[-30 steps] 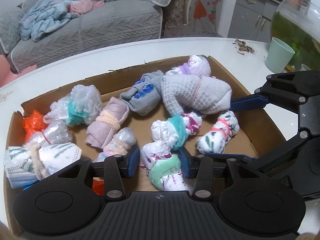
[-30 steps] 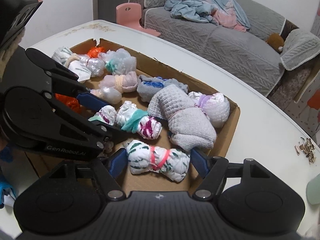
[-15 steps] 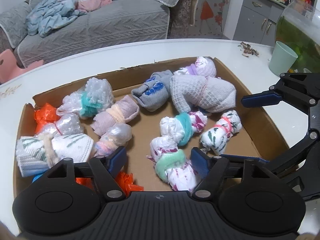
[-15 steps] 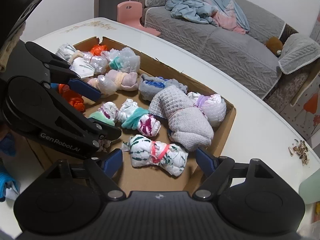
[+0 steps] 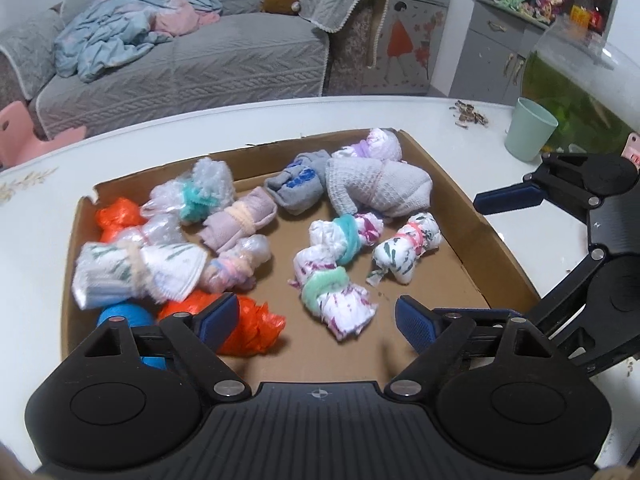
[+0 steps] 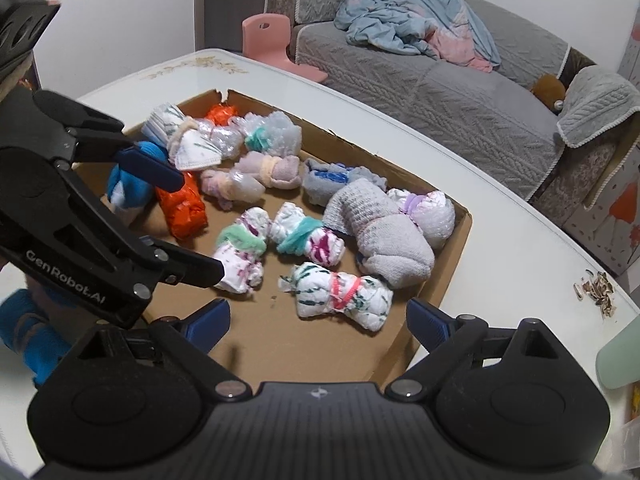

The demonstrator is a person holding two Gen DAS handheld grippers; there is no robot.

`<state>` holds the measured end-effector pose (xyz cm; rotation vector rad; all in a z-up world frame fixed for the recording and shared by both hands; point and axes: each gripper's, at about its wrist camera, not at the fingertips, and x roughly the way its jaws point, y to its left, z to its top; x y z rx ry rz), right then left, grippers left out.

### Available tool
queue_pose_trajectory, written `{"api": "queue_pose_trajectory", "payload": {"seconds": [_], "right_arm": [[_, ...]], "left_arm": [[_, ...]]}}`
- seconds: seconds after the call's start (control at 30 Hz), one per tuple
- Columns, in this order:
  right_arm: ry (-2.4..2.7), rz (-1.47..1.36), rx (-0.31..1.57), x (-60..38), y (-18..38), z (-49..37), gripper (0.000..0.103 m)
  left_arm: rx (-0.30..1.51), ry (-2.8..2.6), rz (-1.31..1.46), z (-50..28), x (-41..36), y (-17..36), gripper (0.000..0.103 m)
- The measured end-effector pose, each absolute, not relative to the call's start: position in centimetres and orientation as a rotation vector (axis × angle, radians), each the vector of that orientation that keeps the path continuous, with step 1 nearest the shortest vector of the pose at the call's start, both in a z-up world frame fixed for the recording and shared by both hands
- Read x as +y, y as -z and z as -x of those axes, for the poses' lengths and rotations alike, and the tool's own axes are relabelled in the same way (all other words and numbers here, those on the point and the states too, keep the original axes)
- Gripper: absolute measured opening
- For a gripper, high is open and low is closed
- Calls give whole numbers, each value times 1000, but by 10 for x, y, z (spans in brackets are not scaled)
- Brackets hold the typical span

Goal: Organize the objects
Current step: 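Open both grippers and move them back to the pile, then grasp the pink fluffy toy with the left gripper while the right grasps the blue knit bundle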

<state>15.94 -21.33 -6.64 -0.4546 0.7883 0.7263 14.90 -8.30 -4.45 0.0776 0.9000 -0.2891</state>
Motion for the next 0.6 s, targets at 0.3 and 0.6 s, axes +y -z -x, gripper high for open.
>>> {"api": "queue_pose_trajectory", "payload": {"seconds": [0.3,0.6], "right_arm": [[-726,323,820,-209,46,-111,97],[-850,291,831,-143,62,-19,102]], "left_arm": [[763,200,-41,-65,-18,17,102],[836,48,81,6,60,34,102]]}}
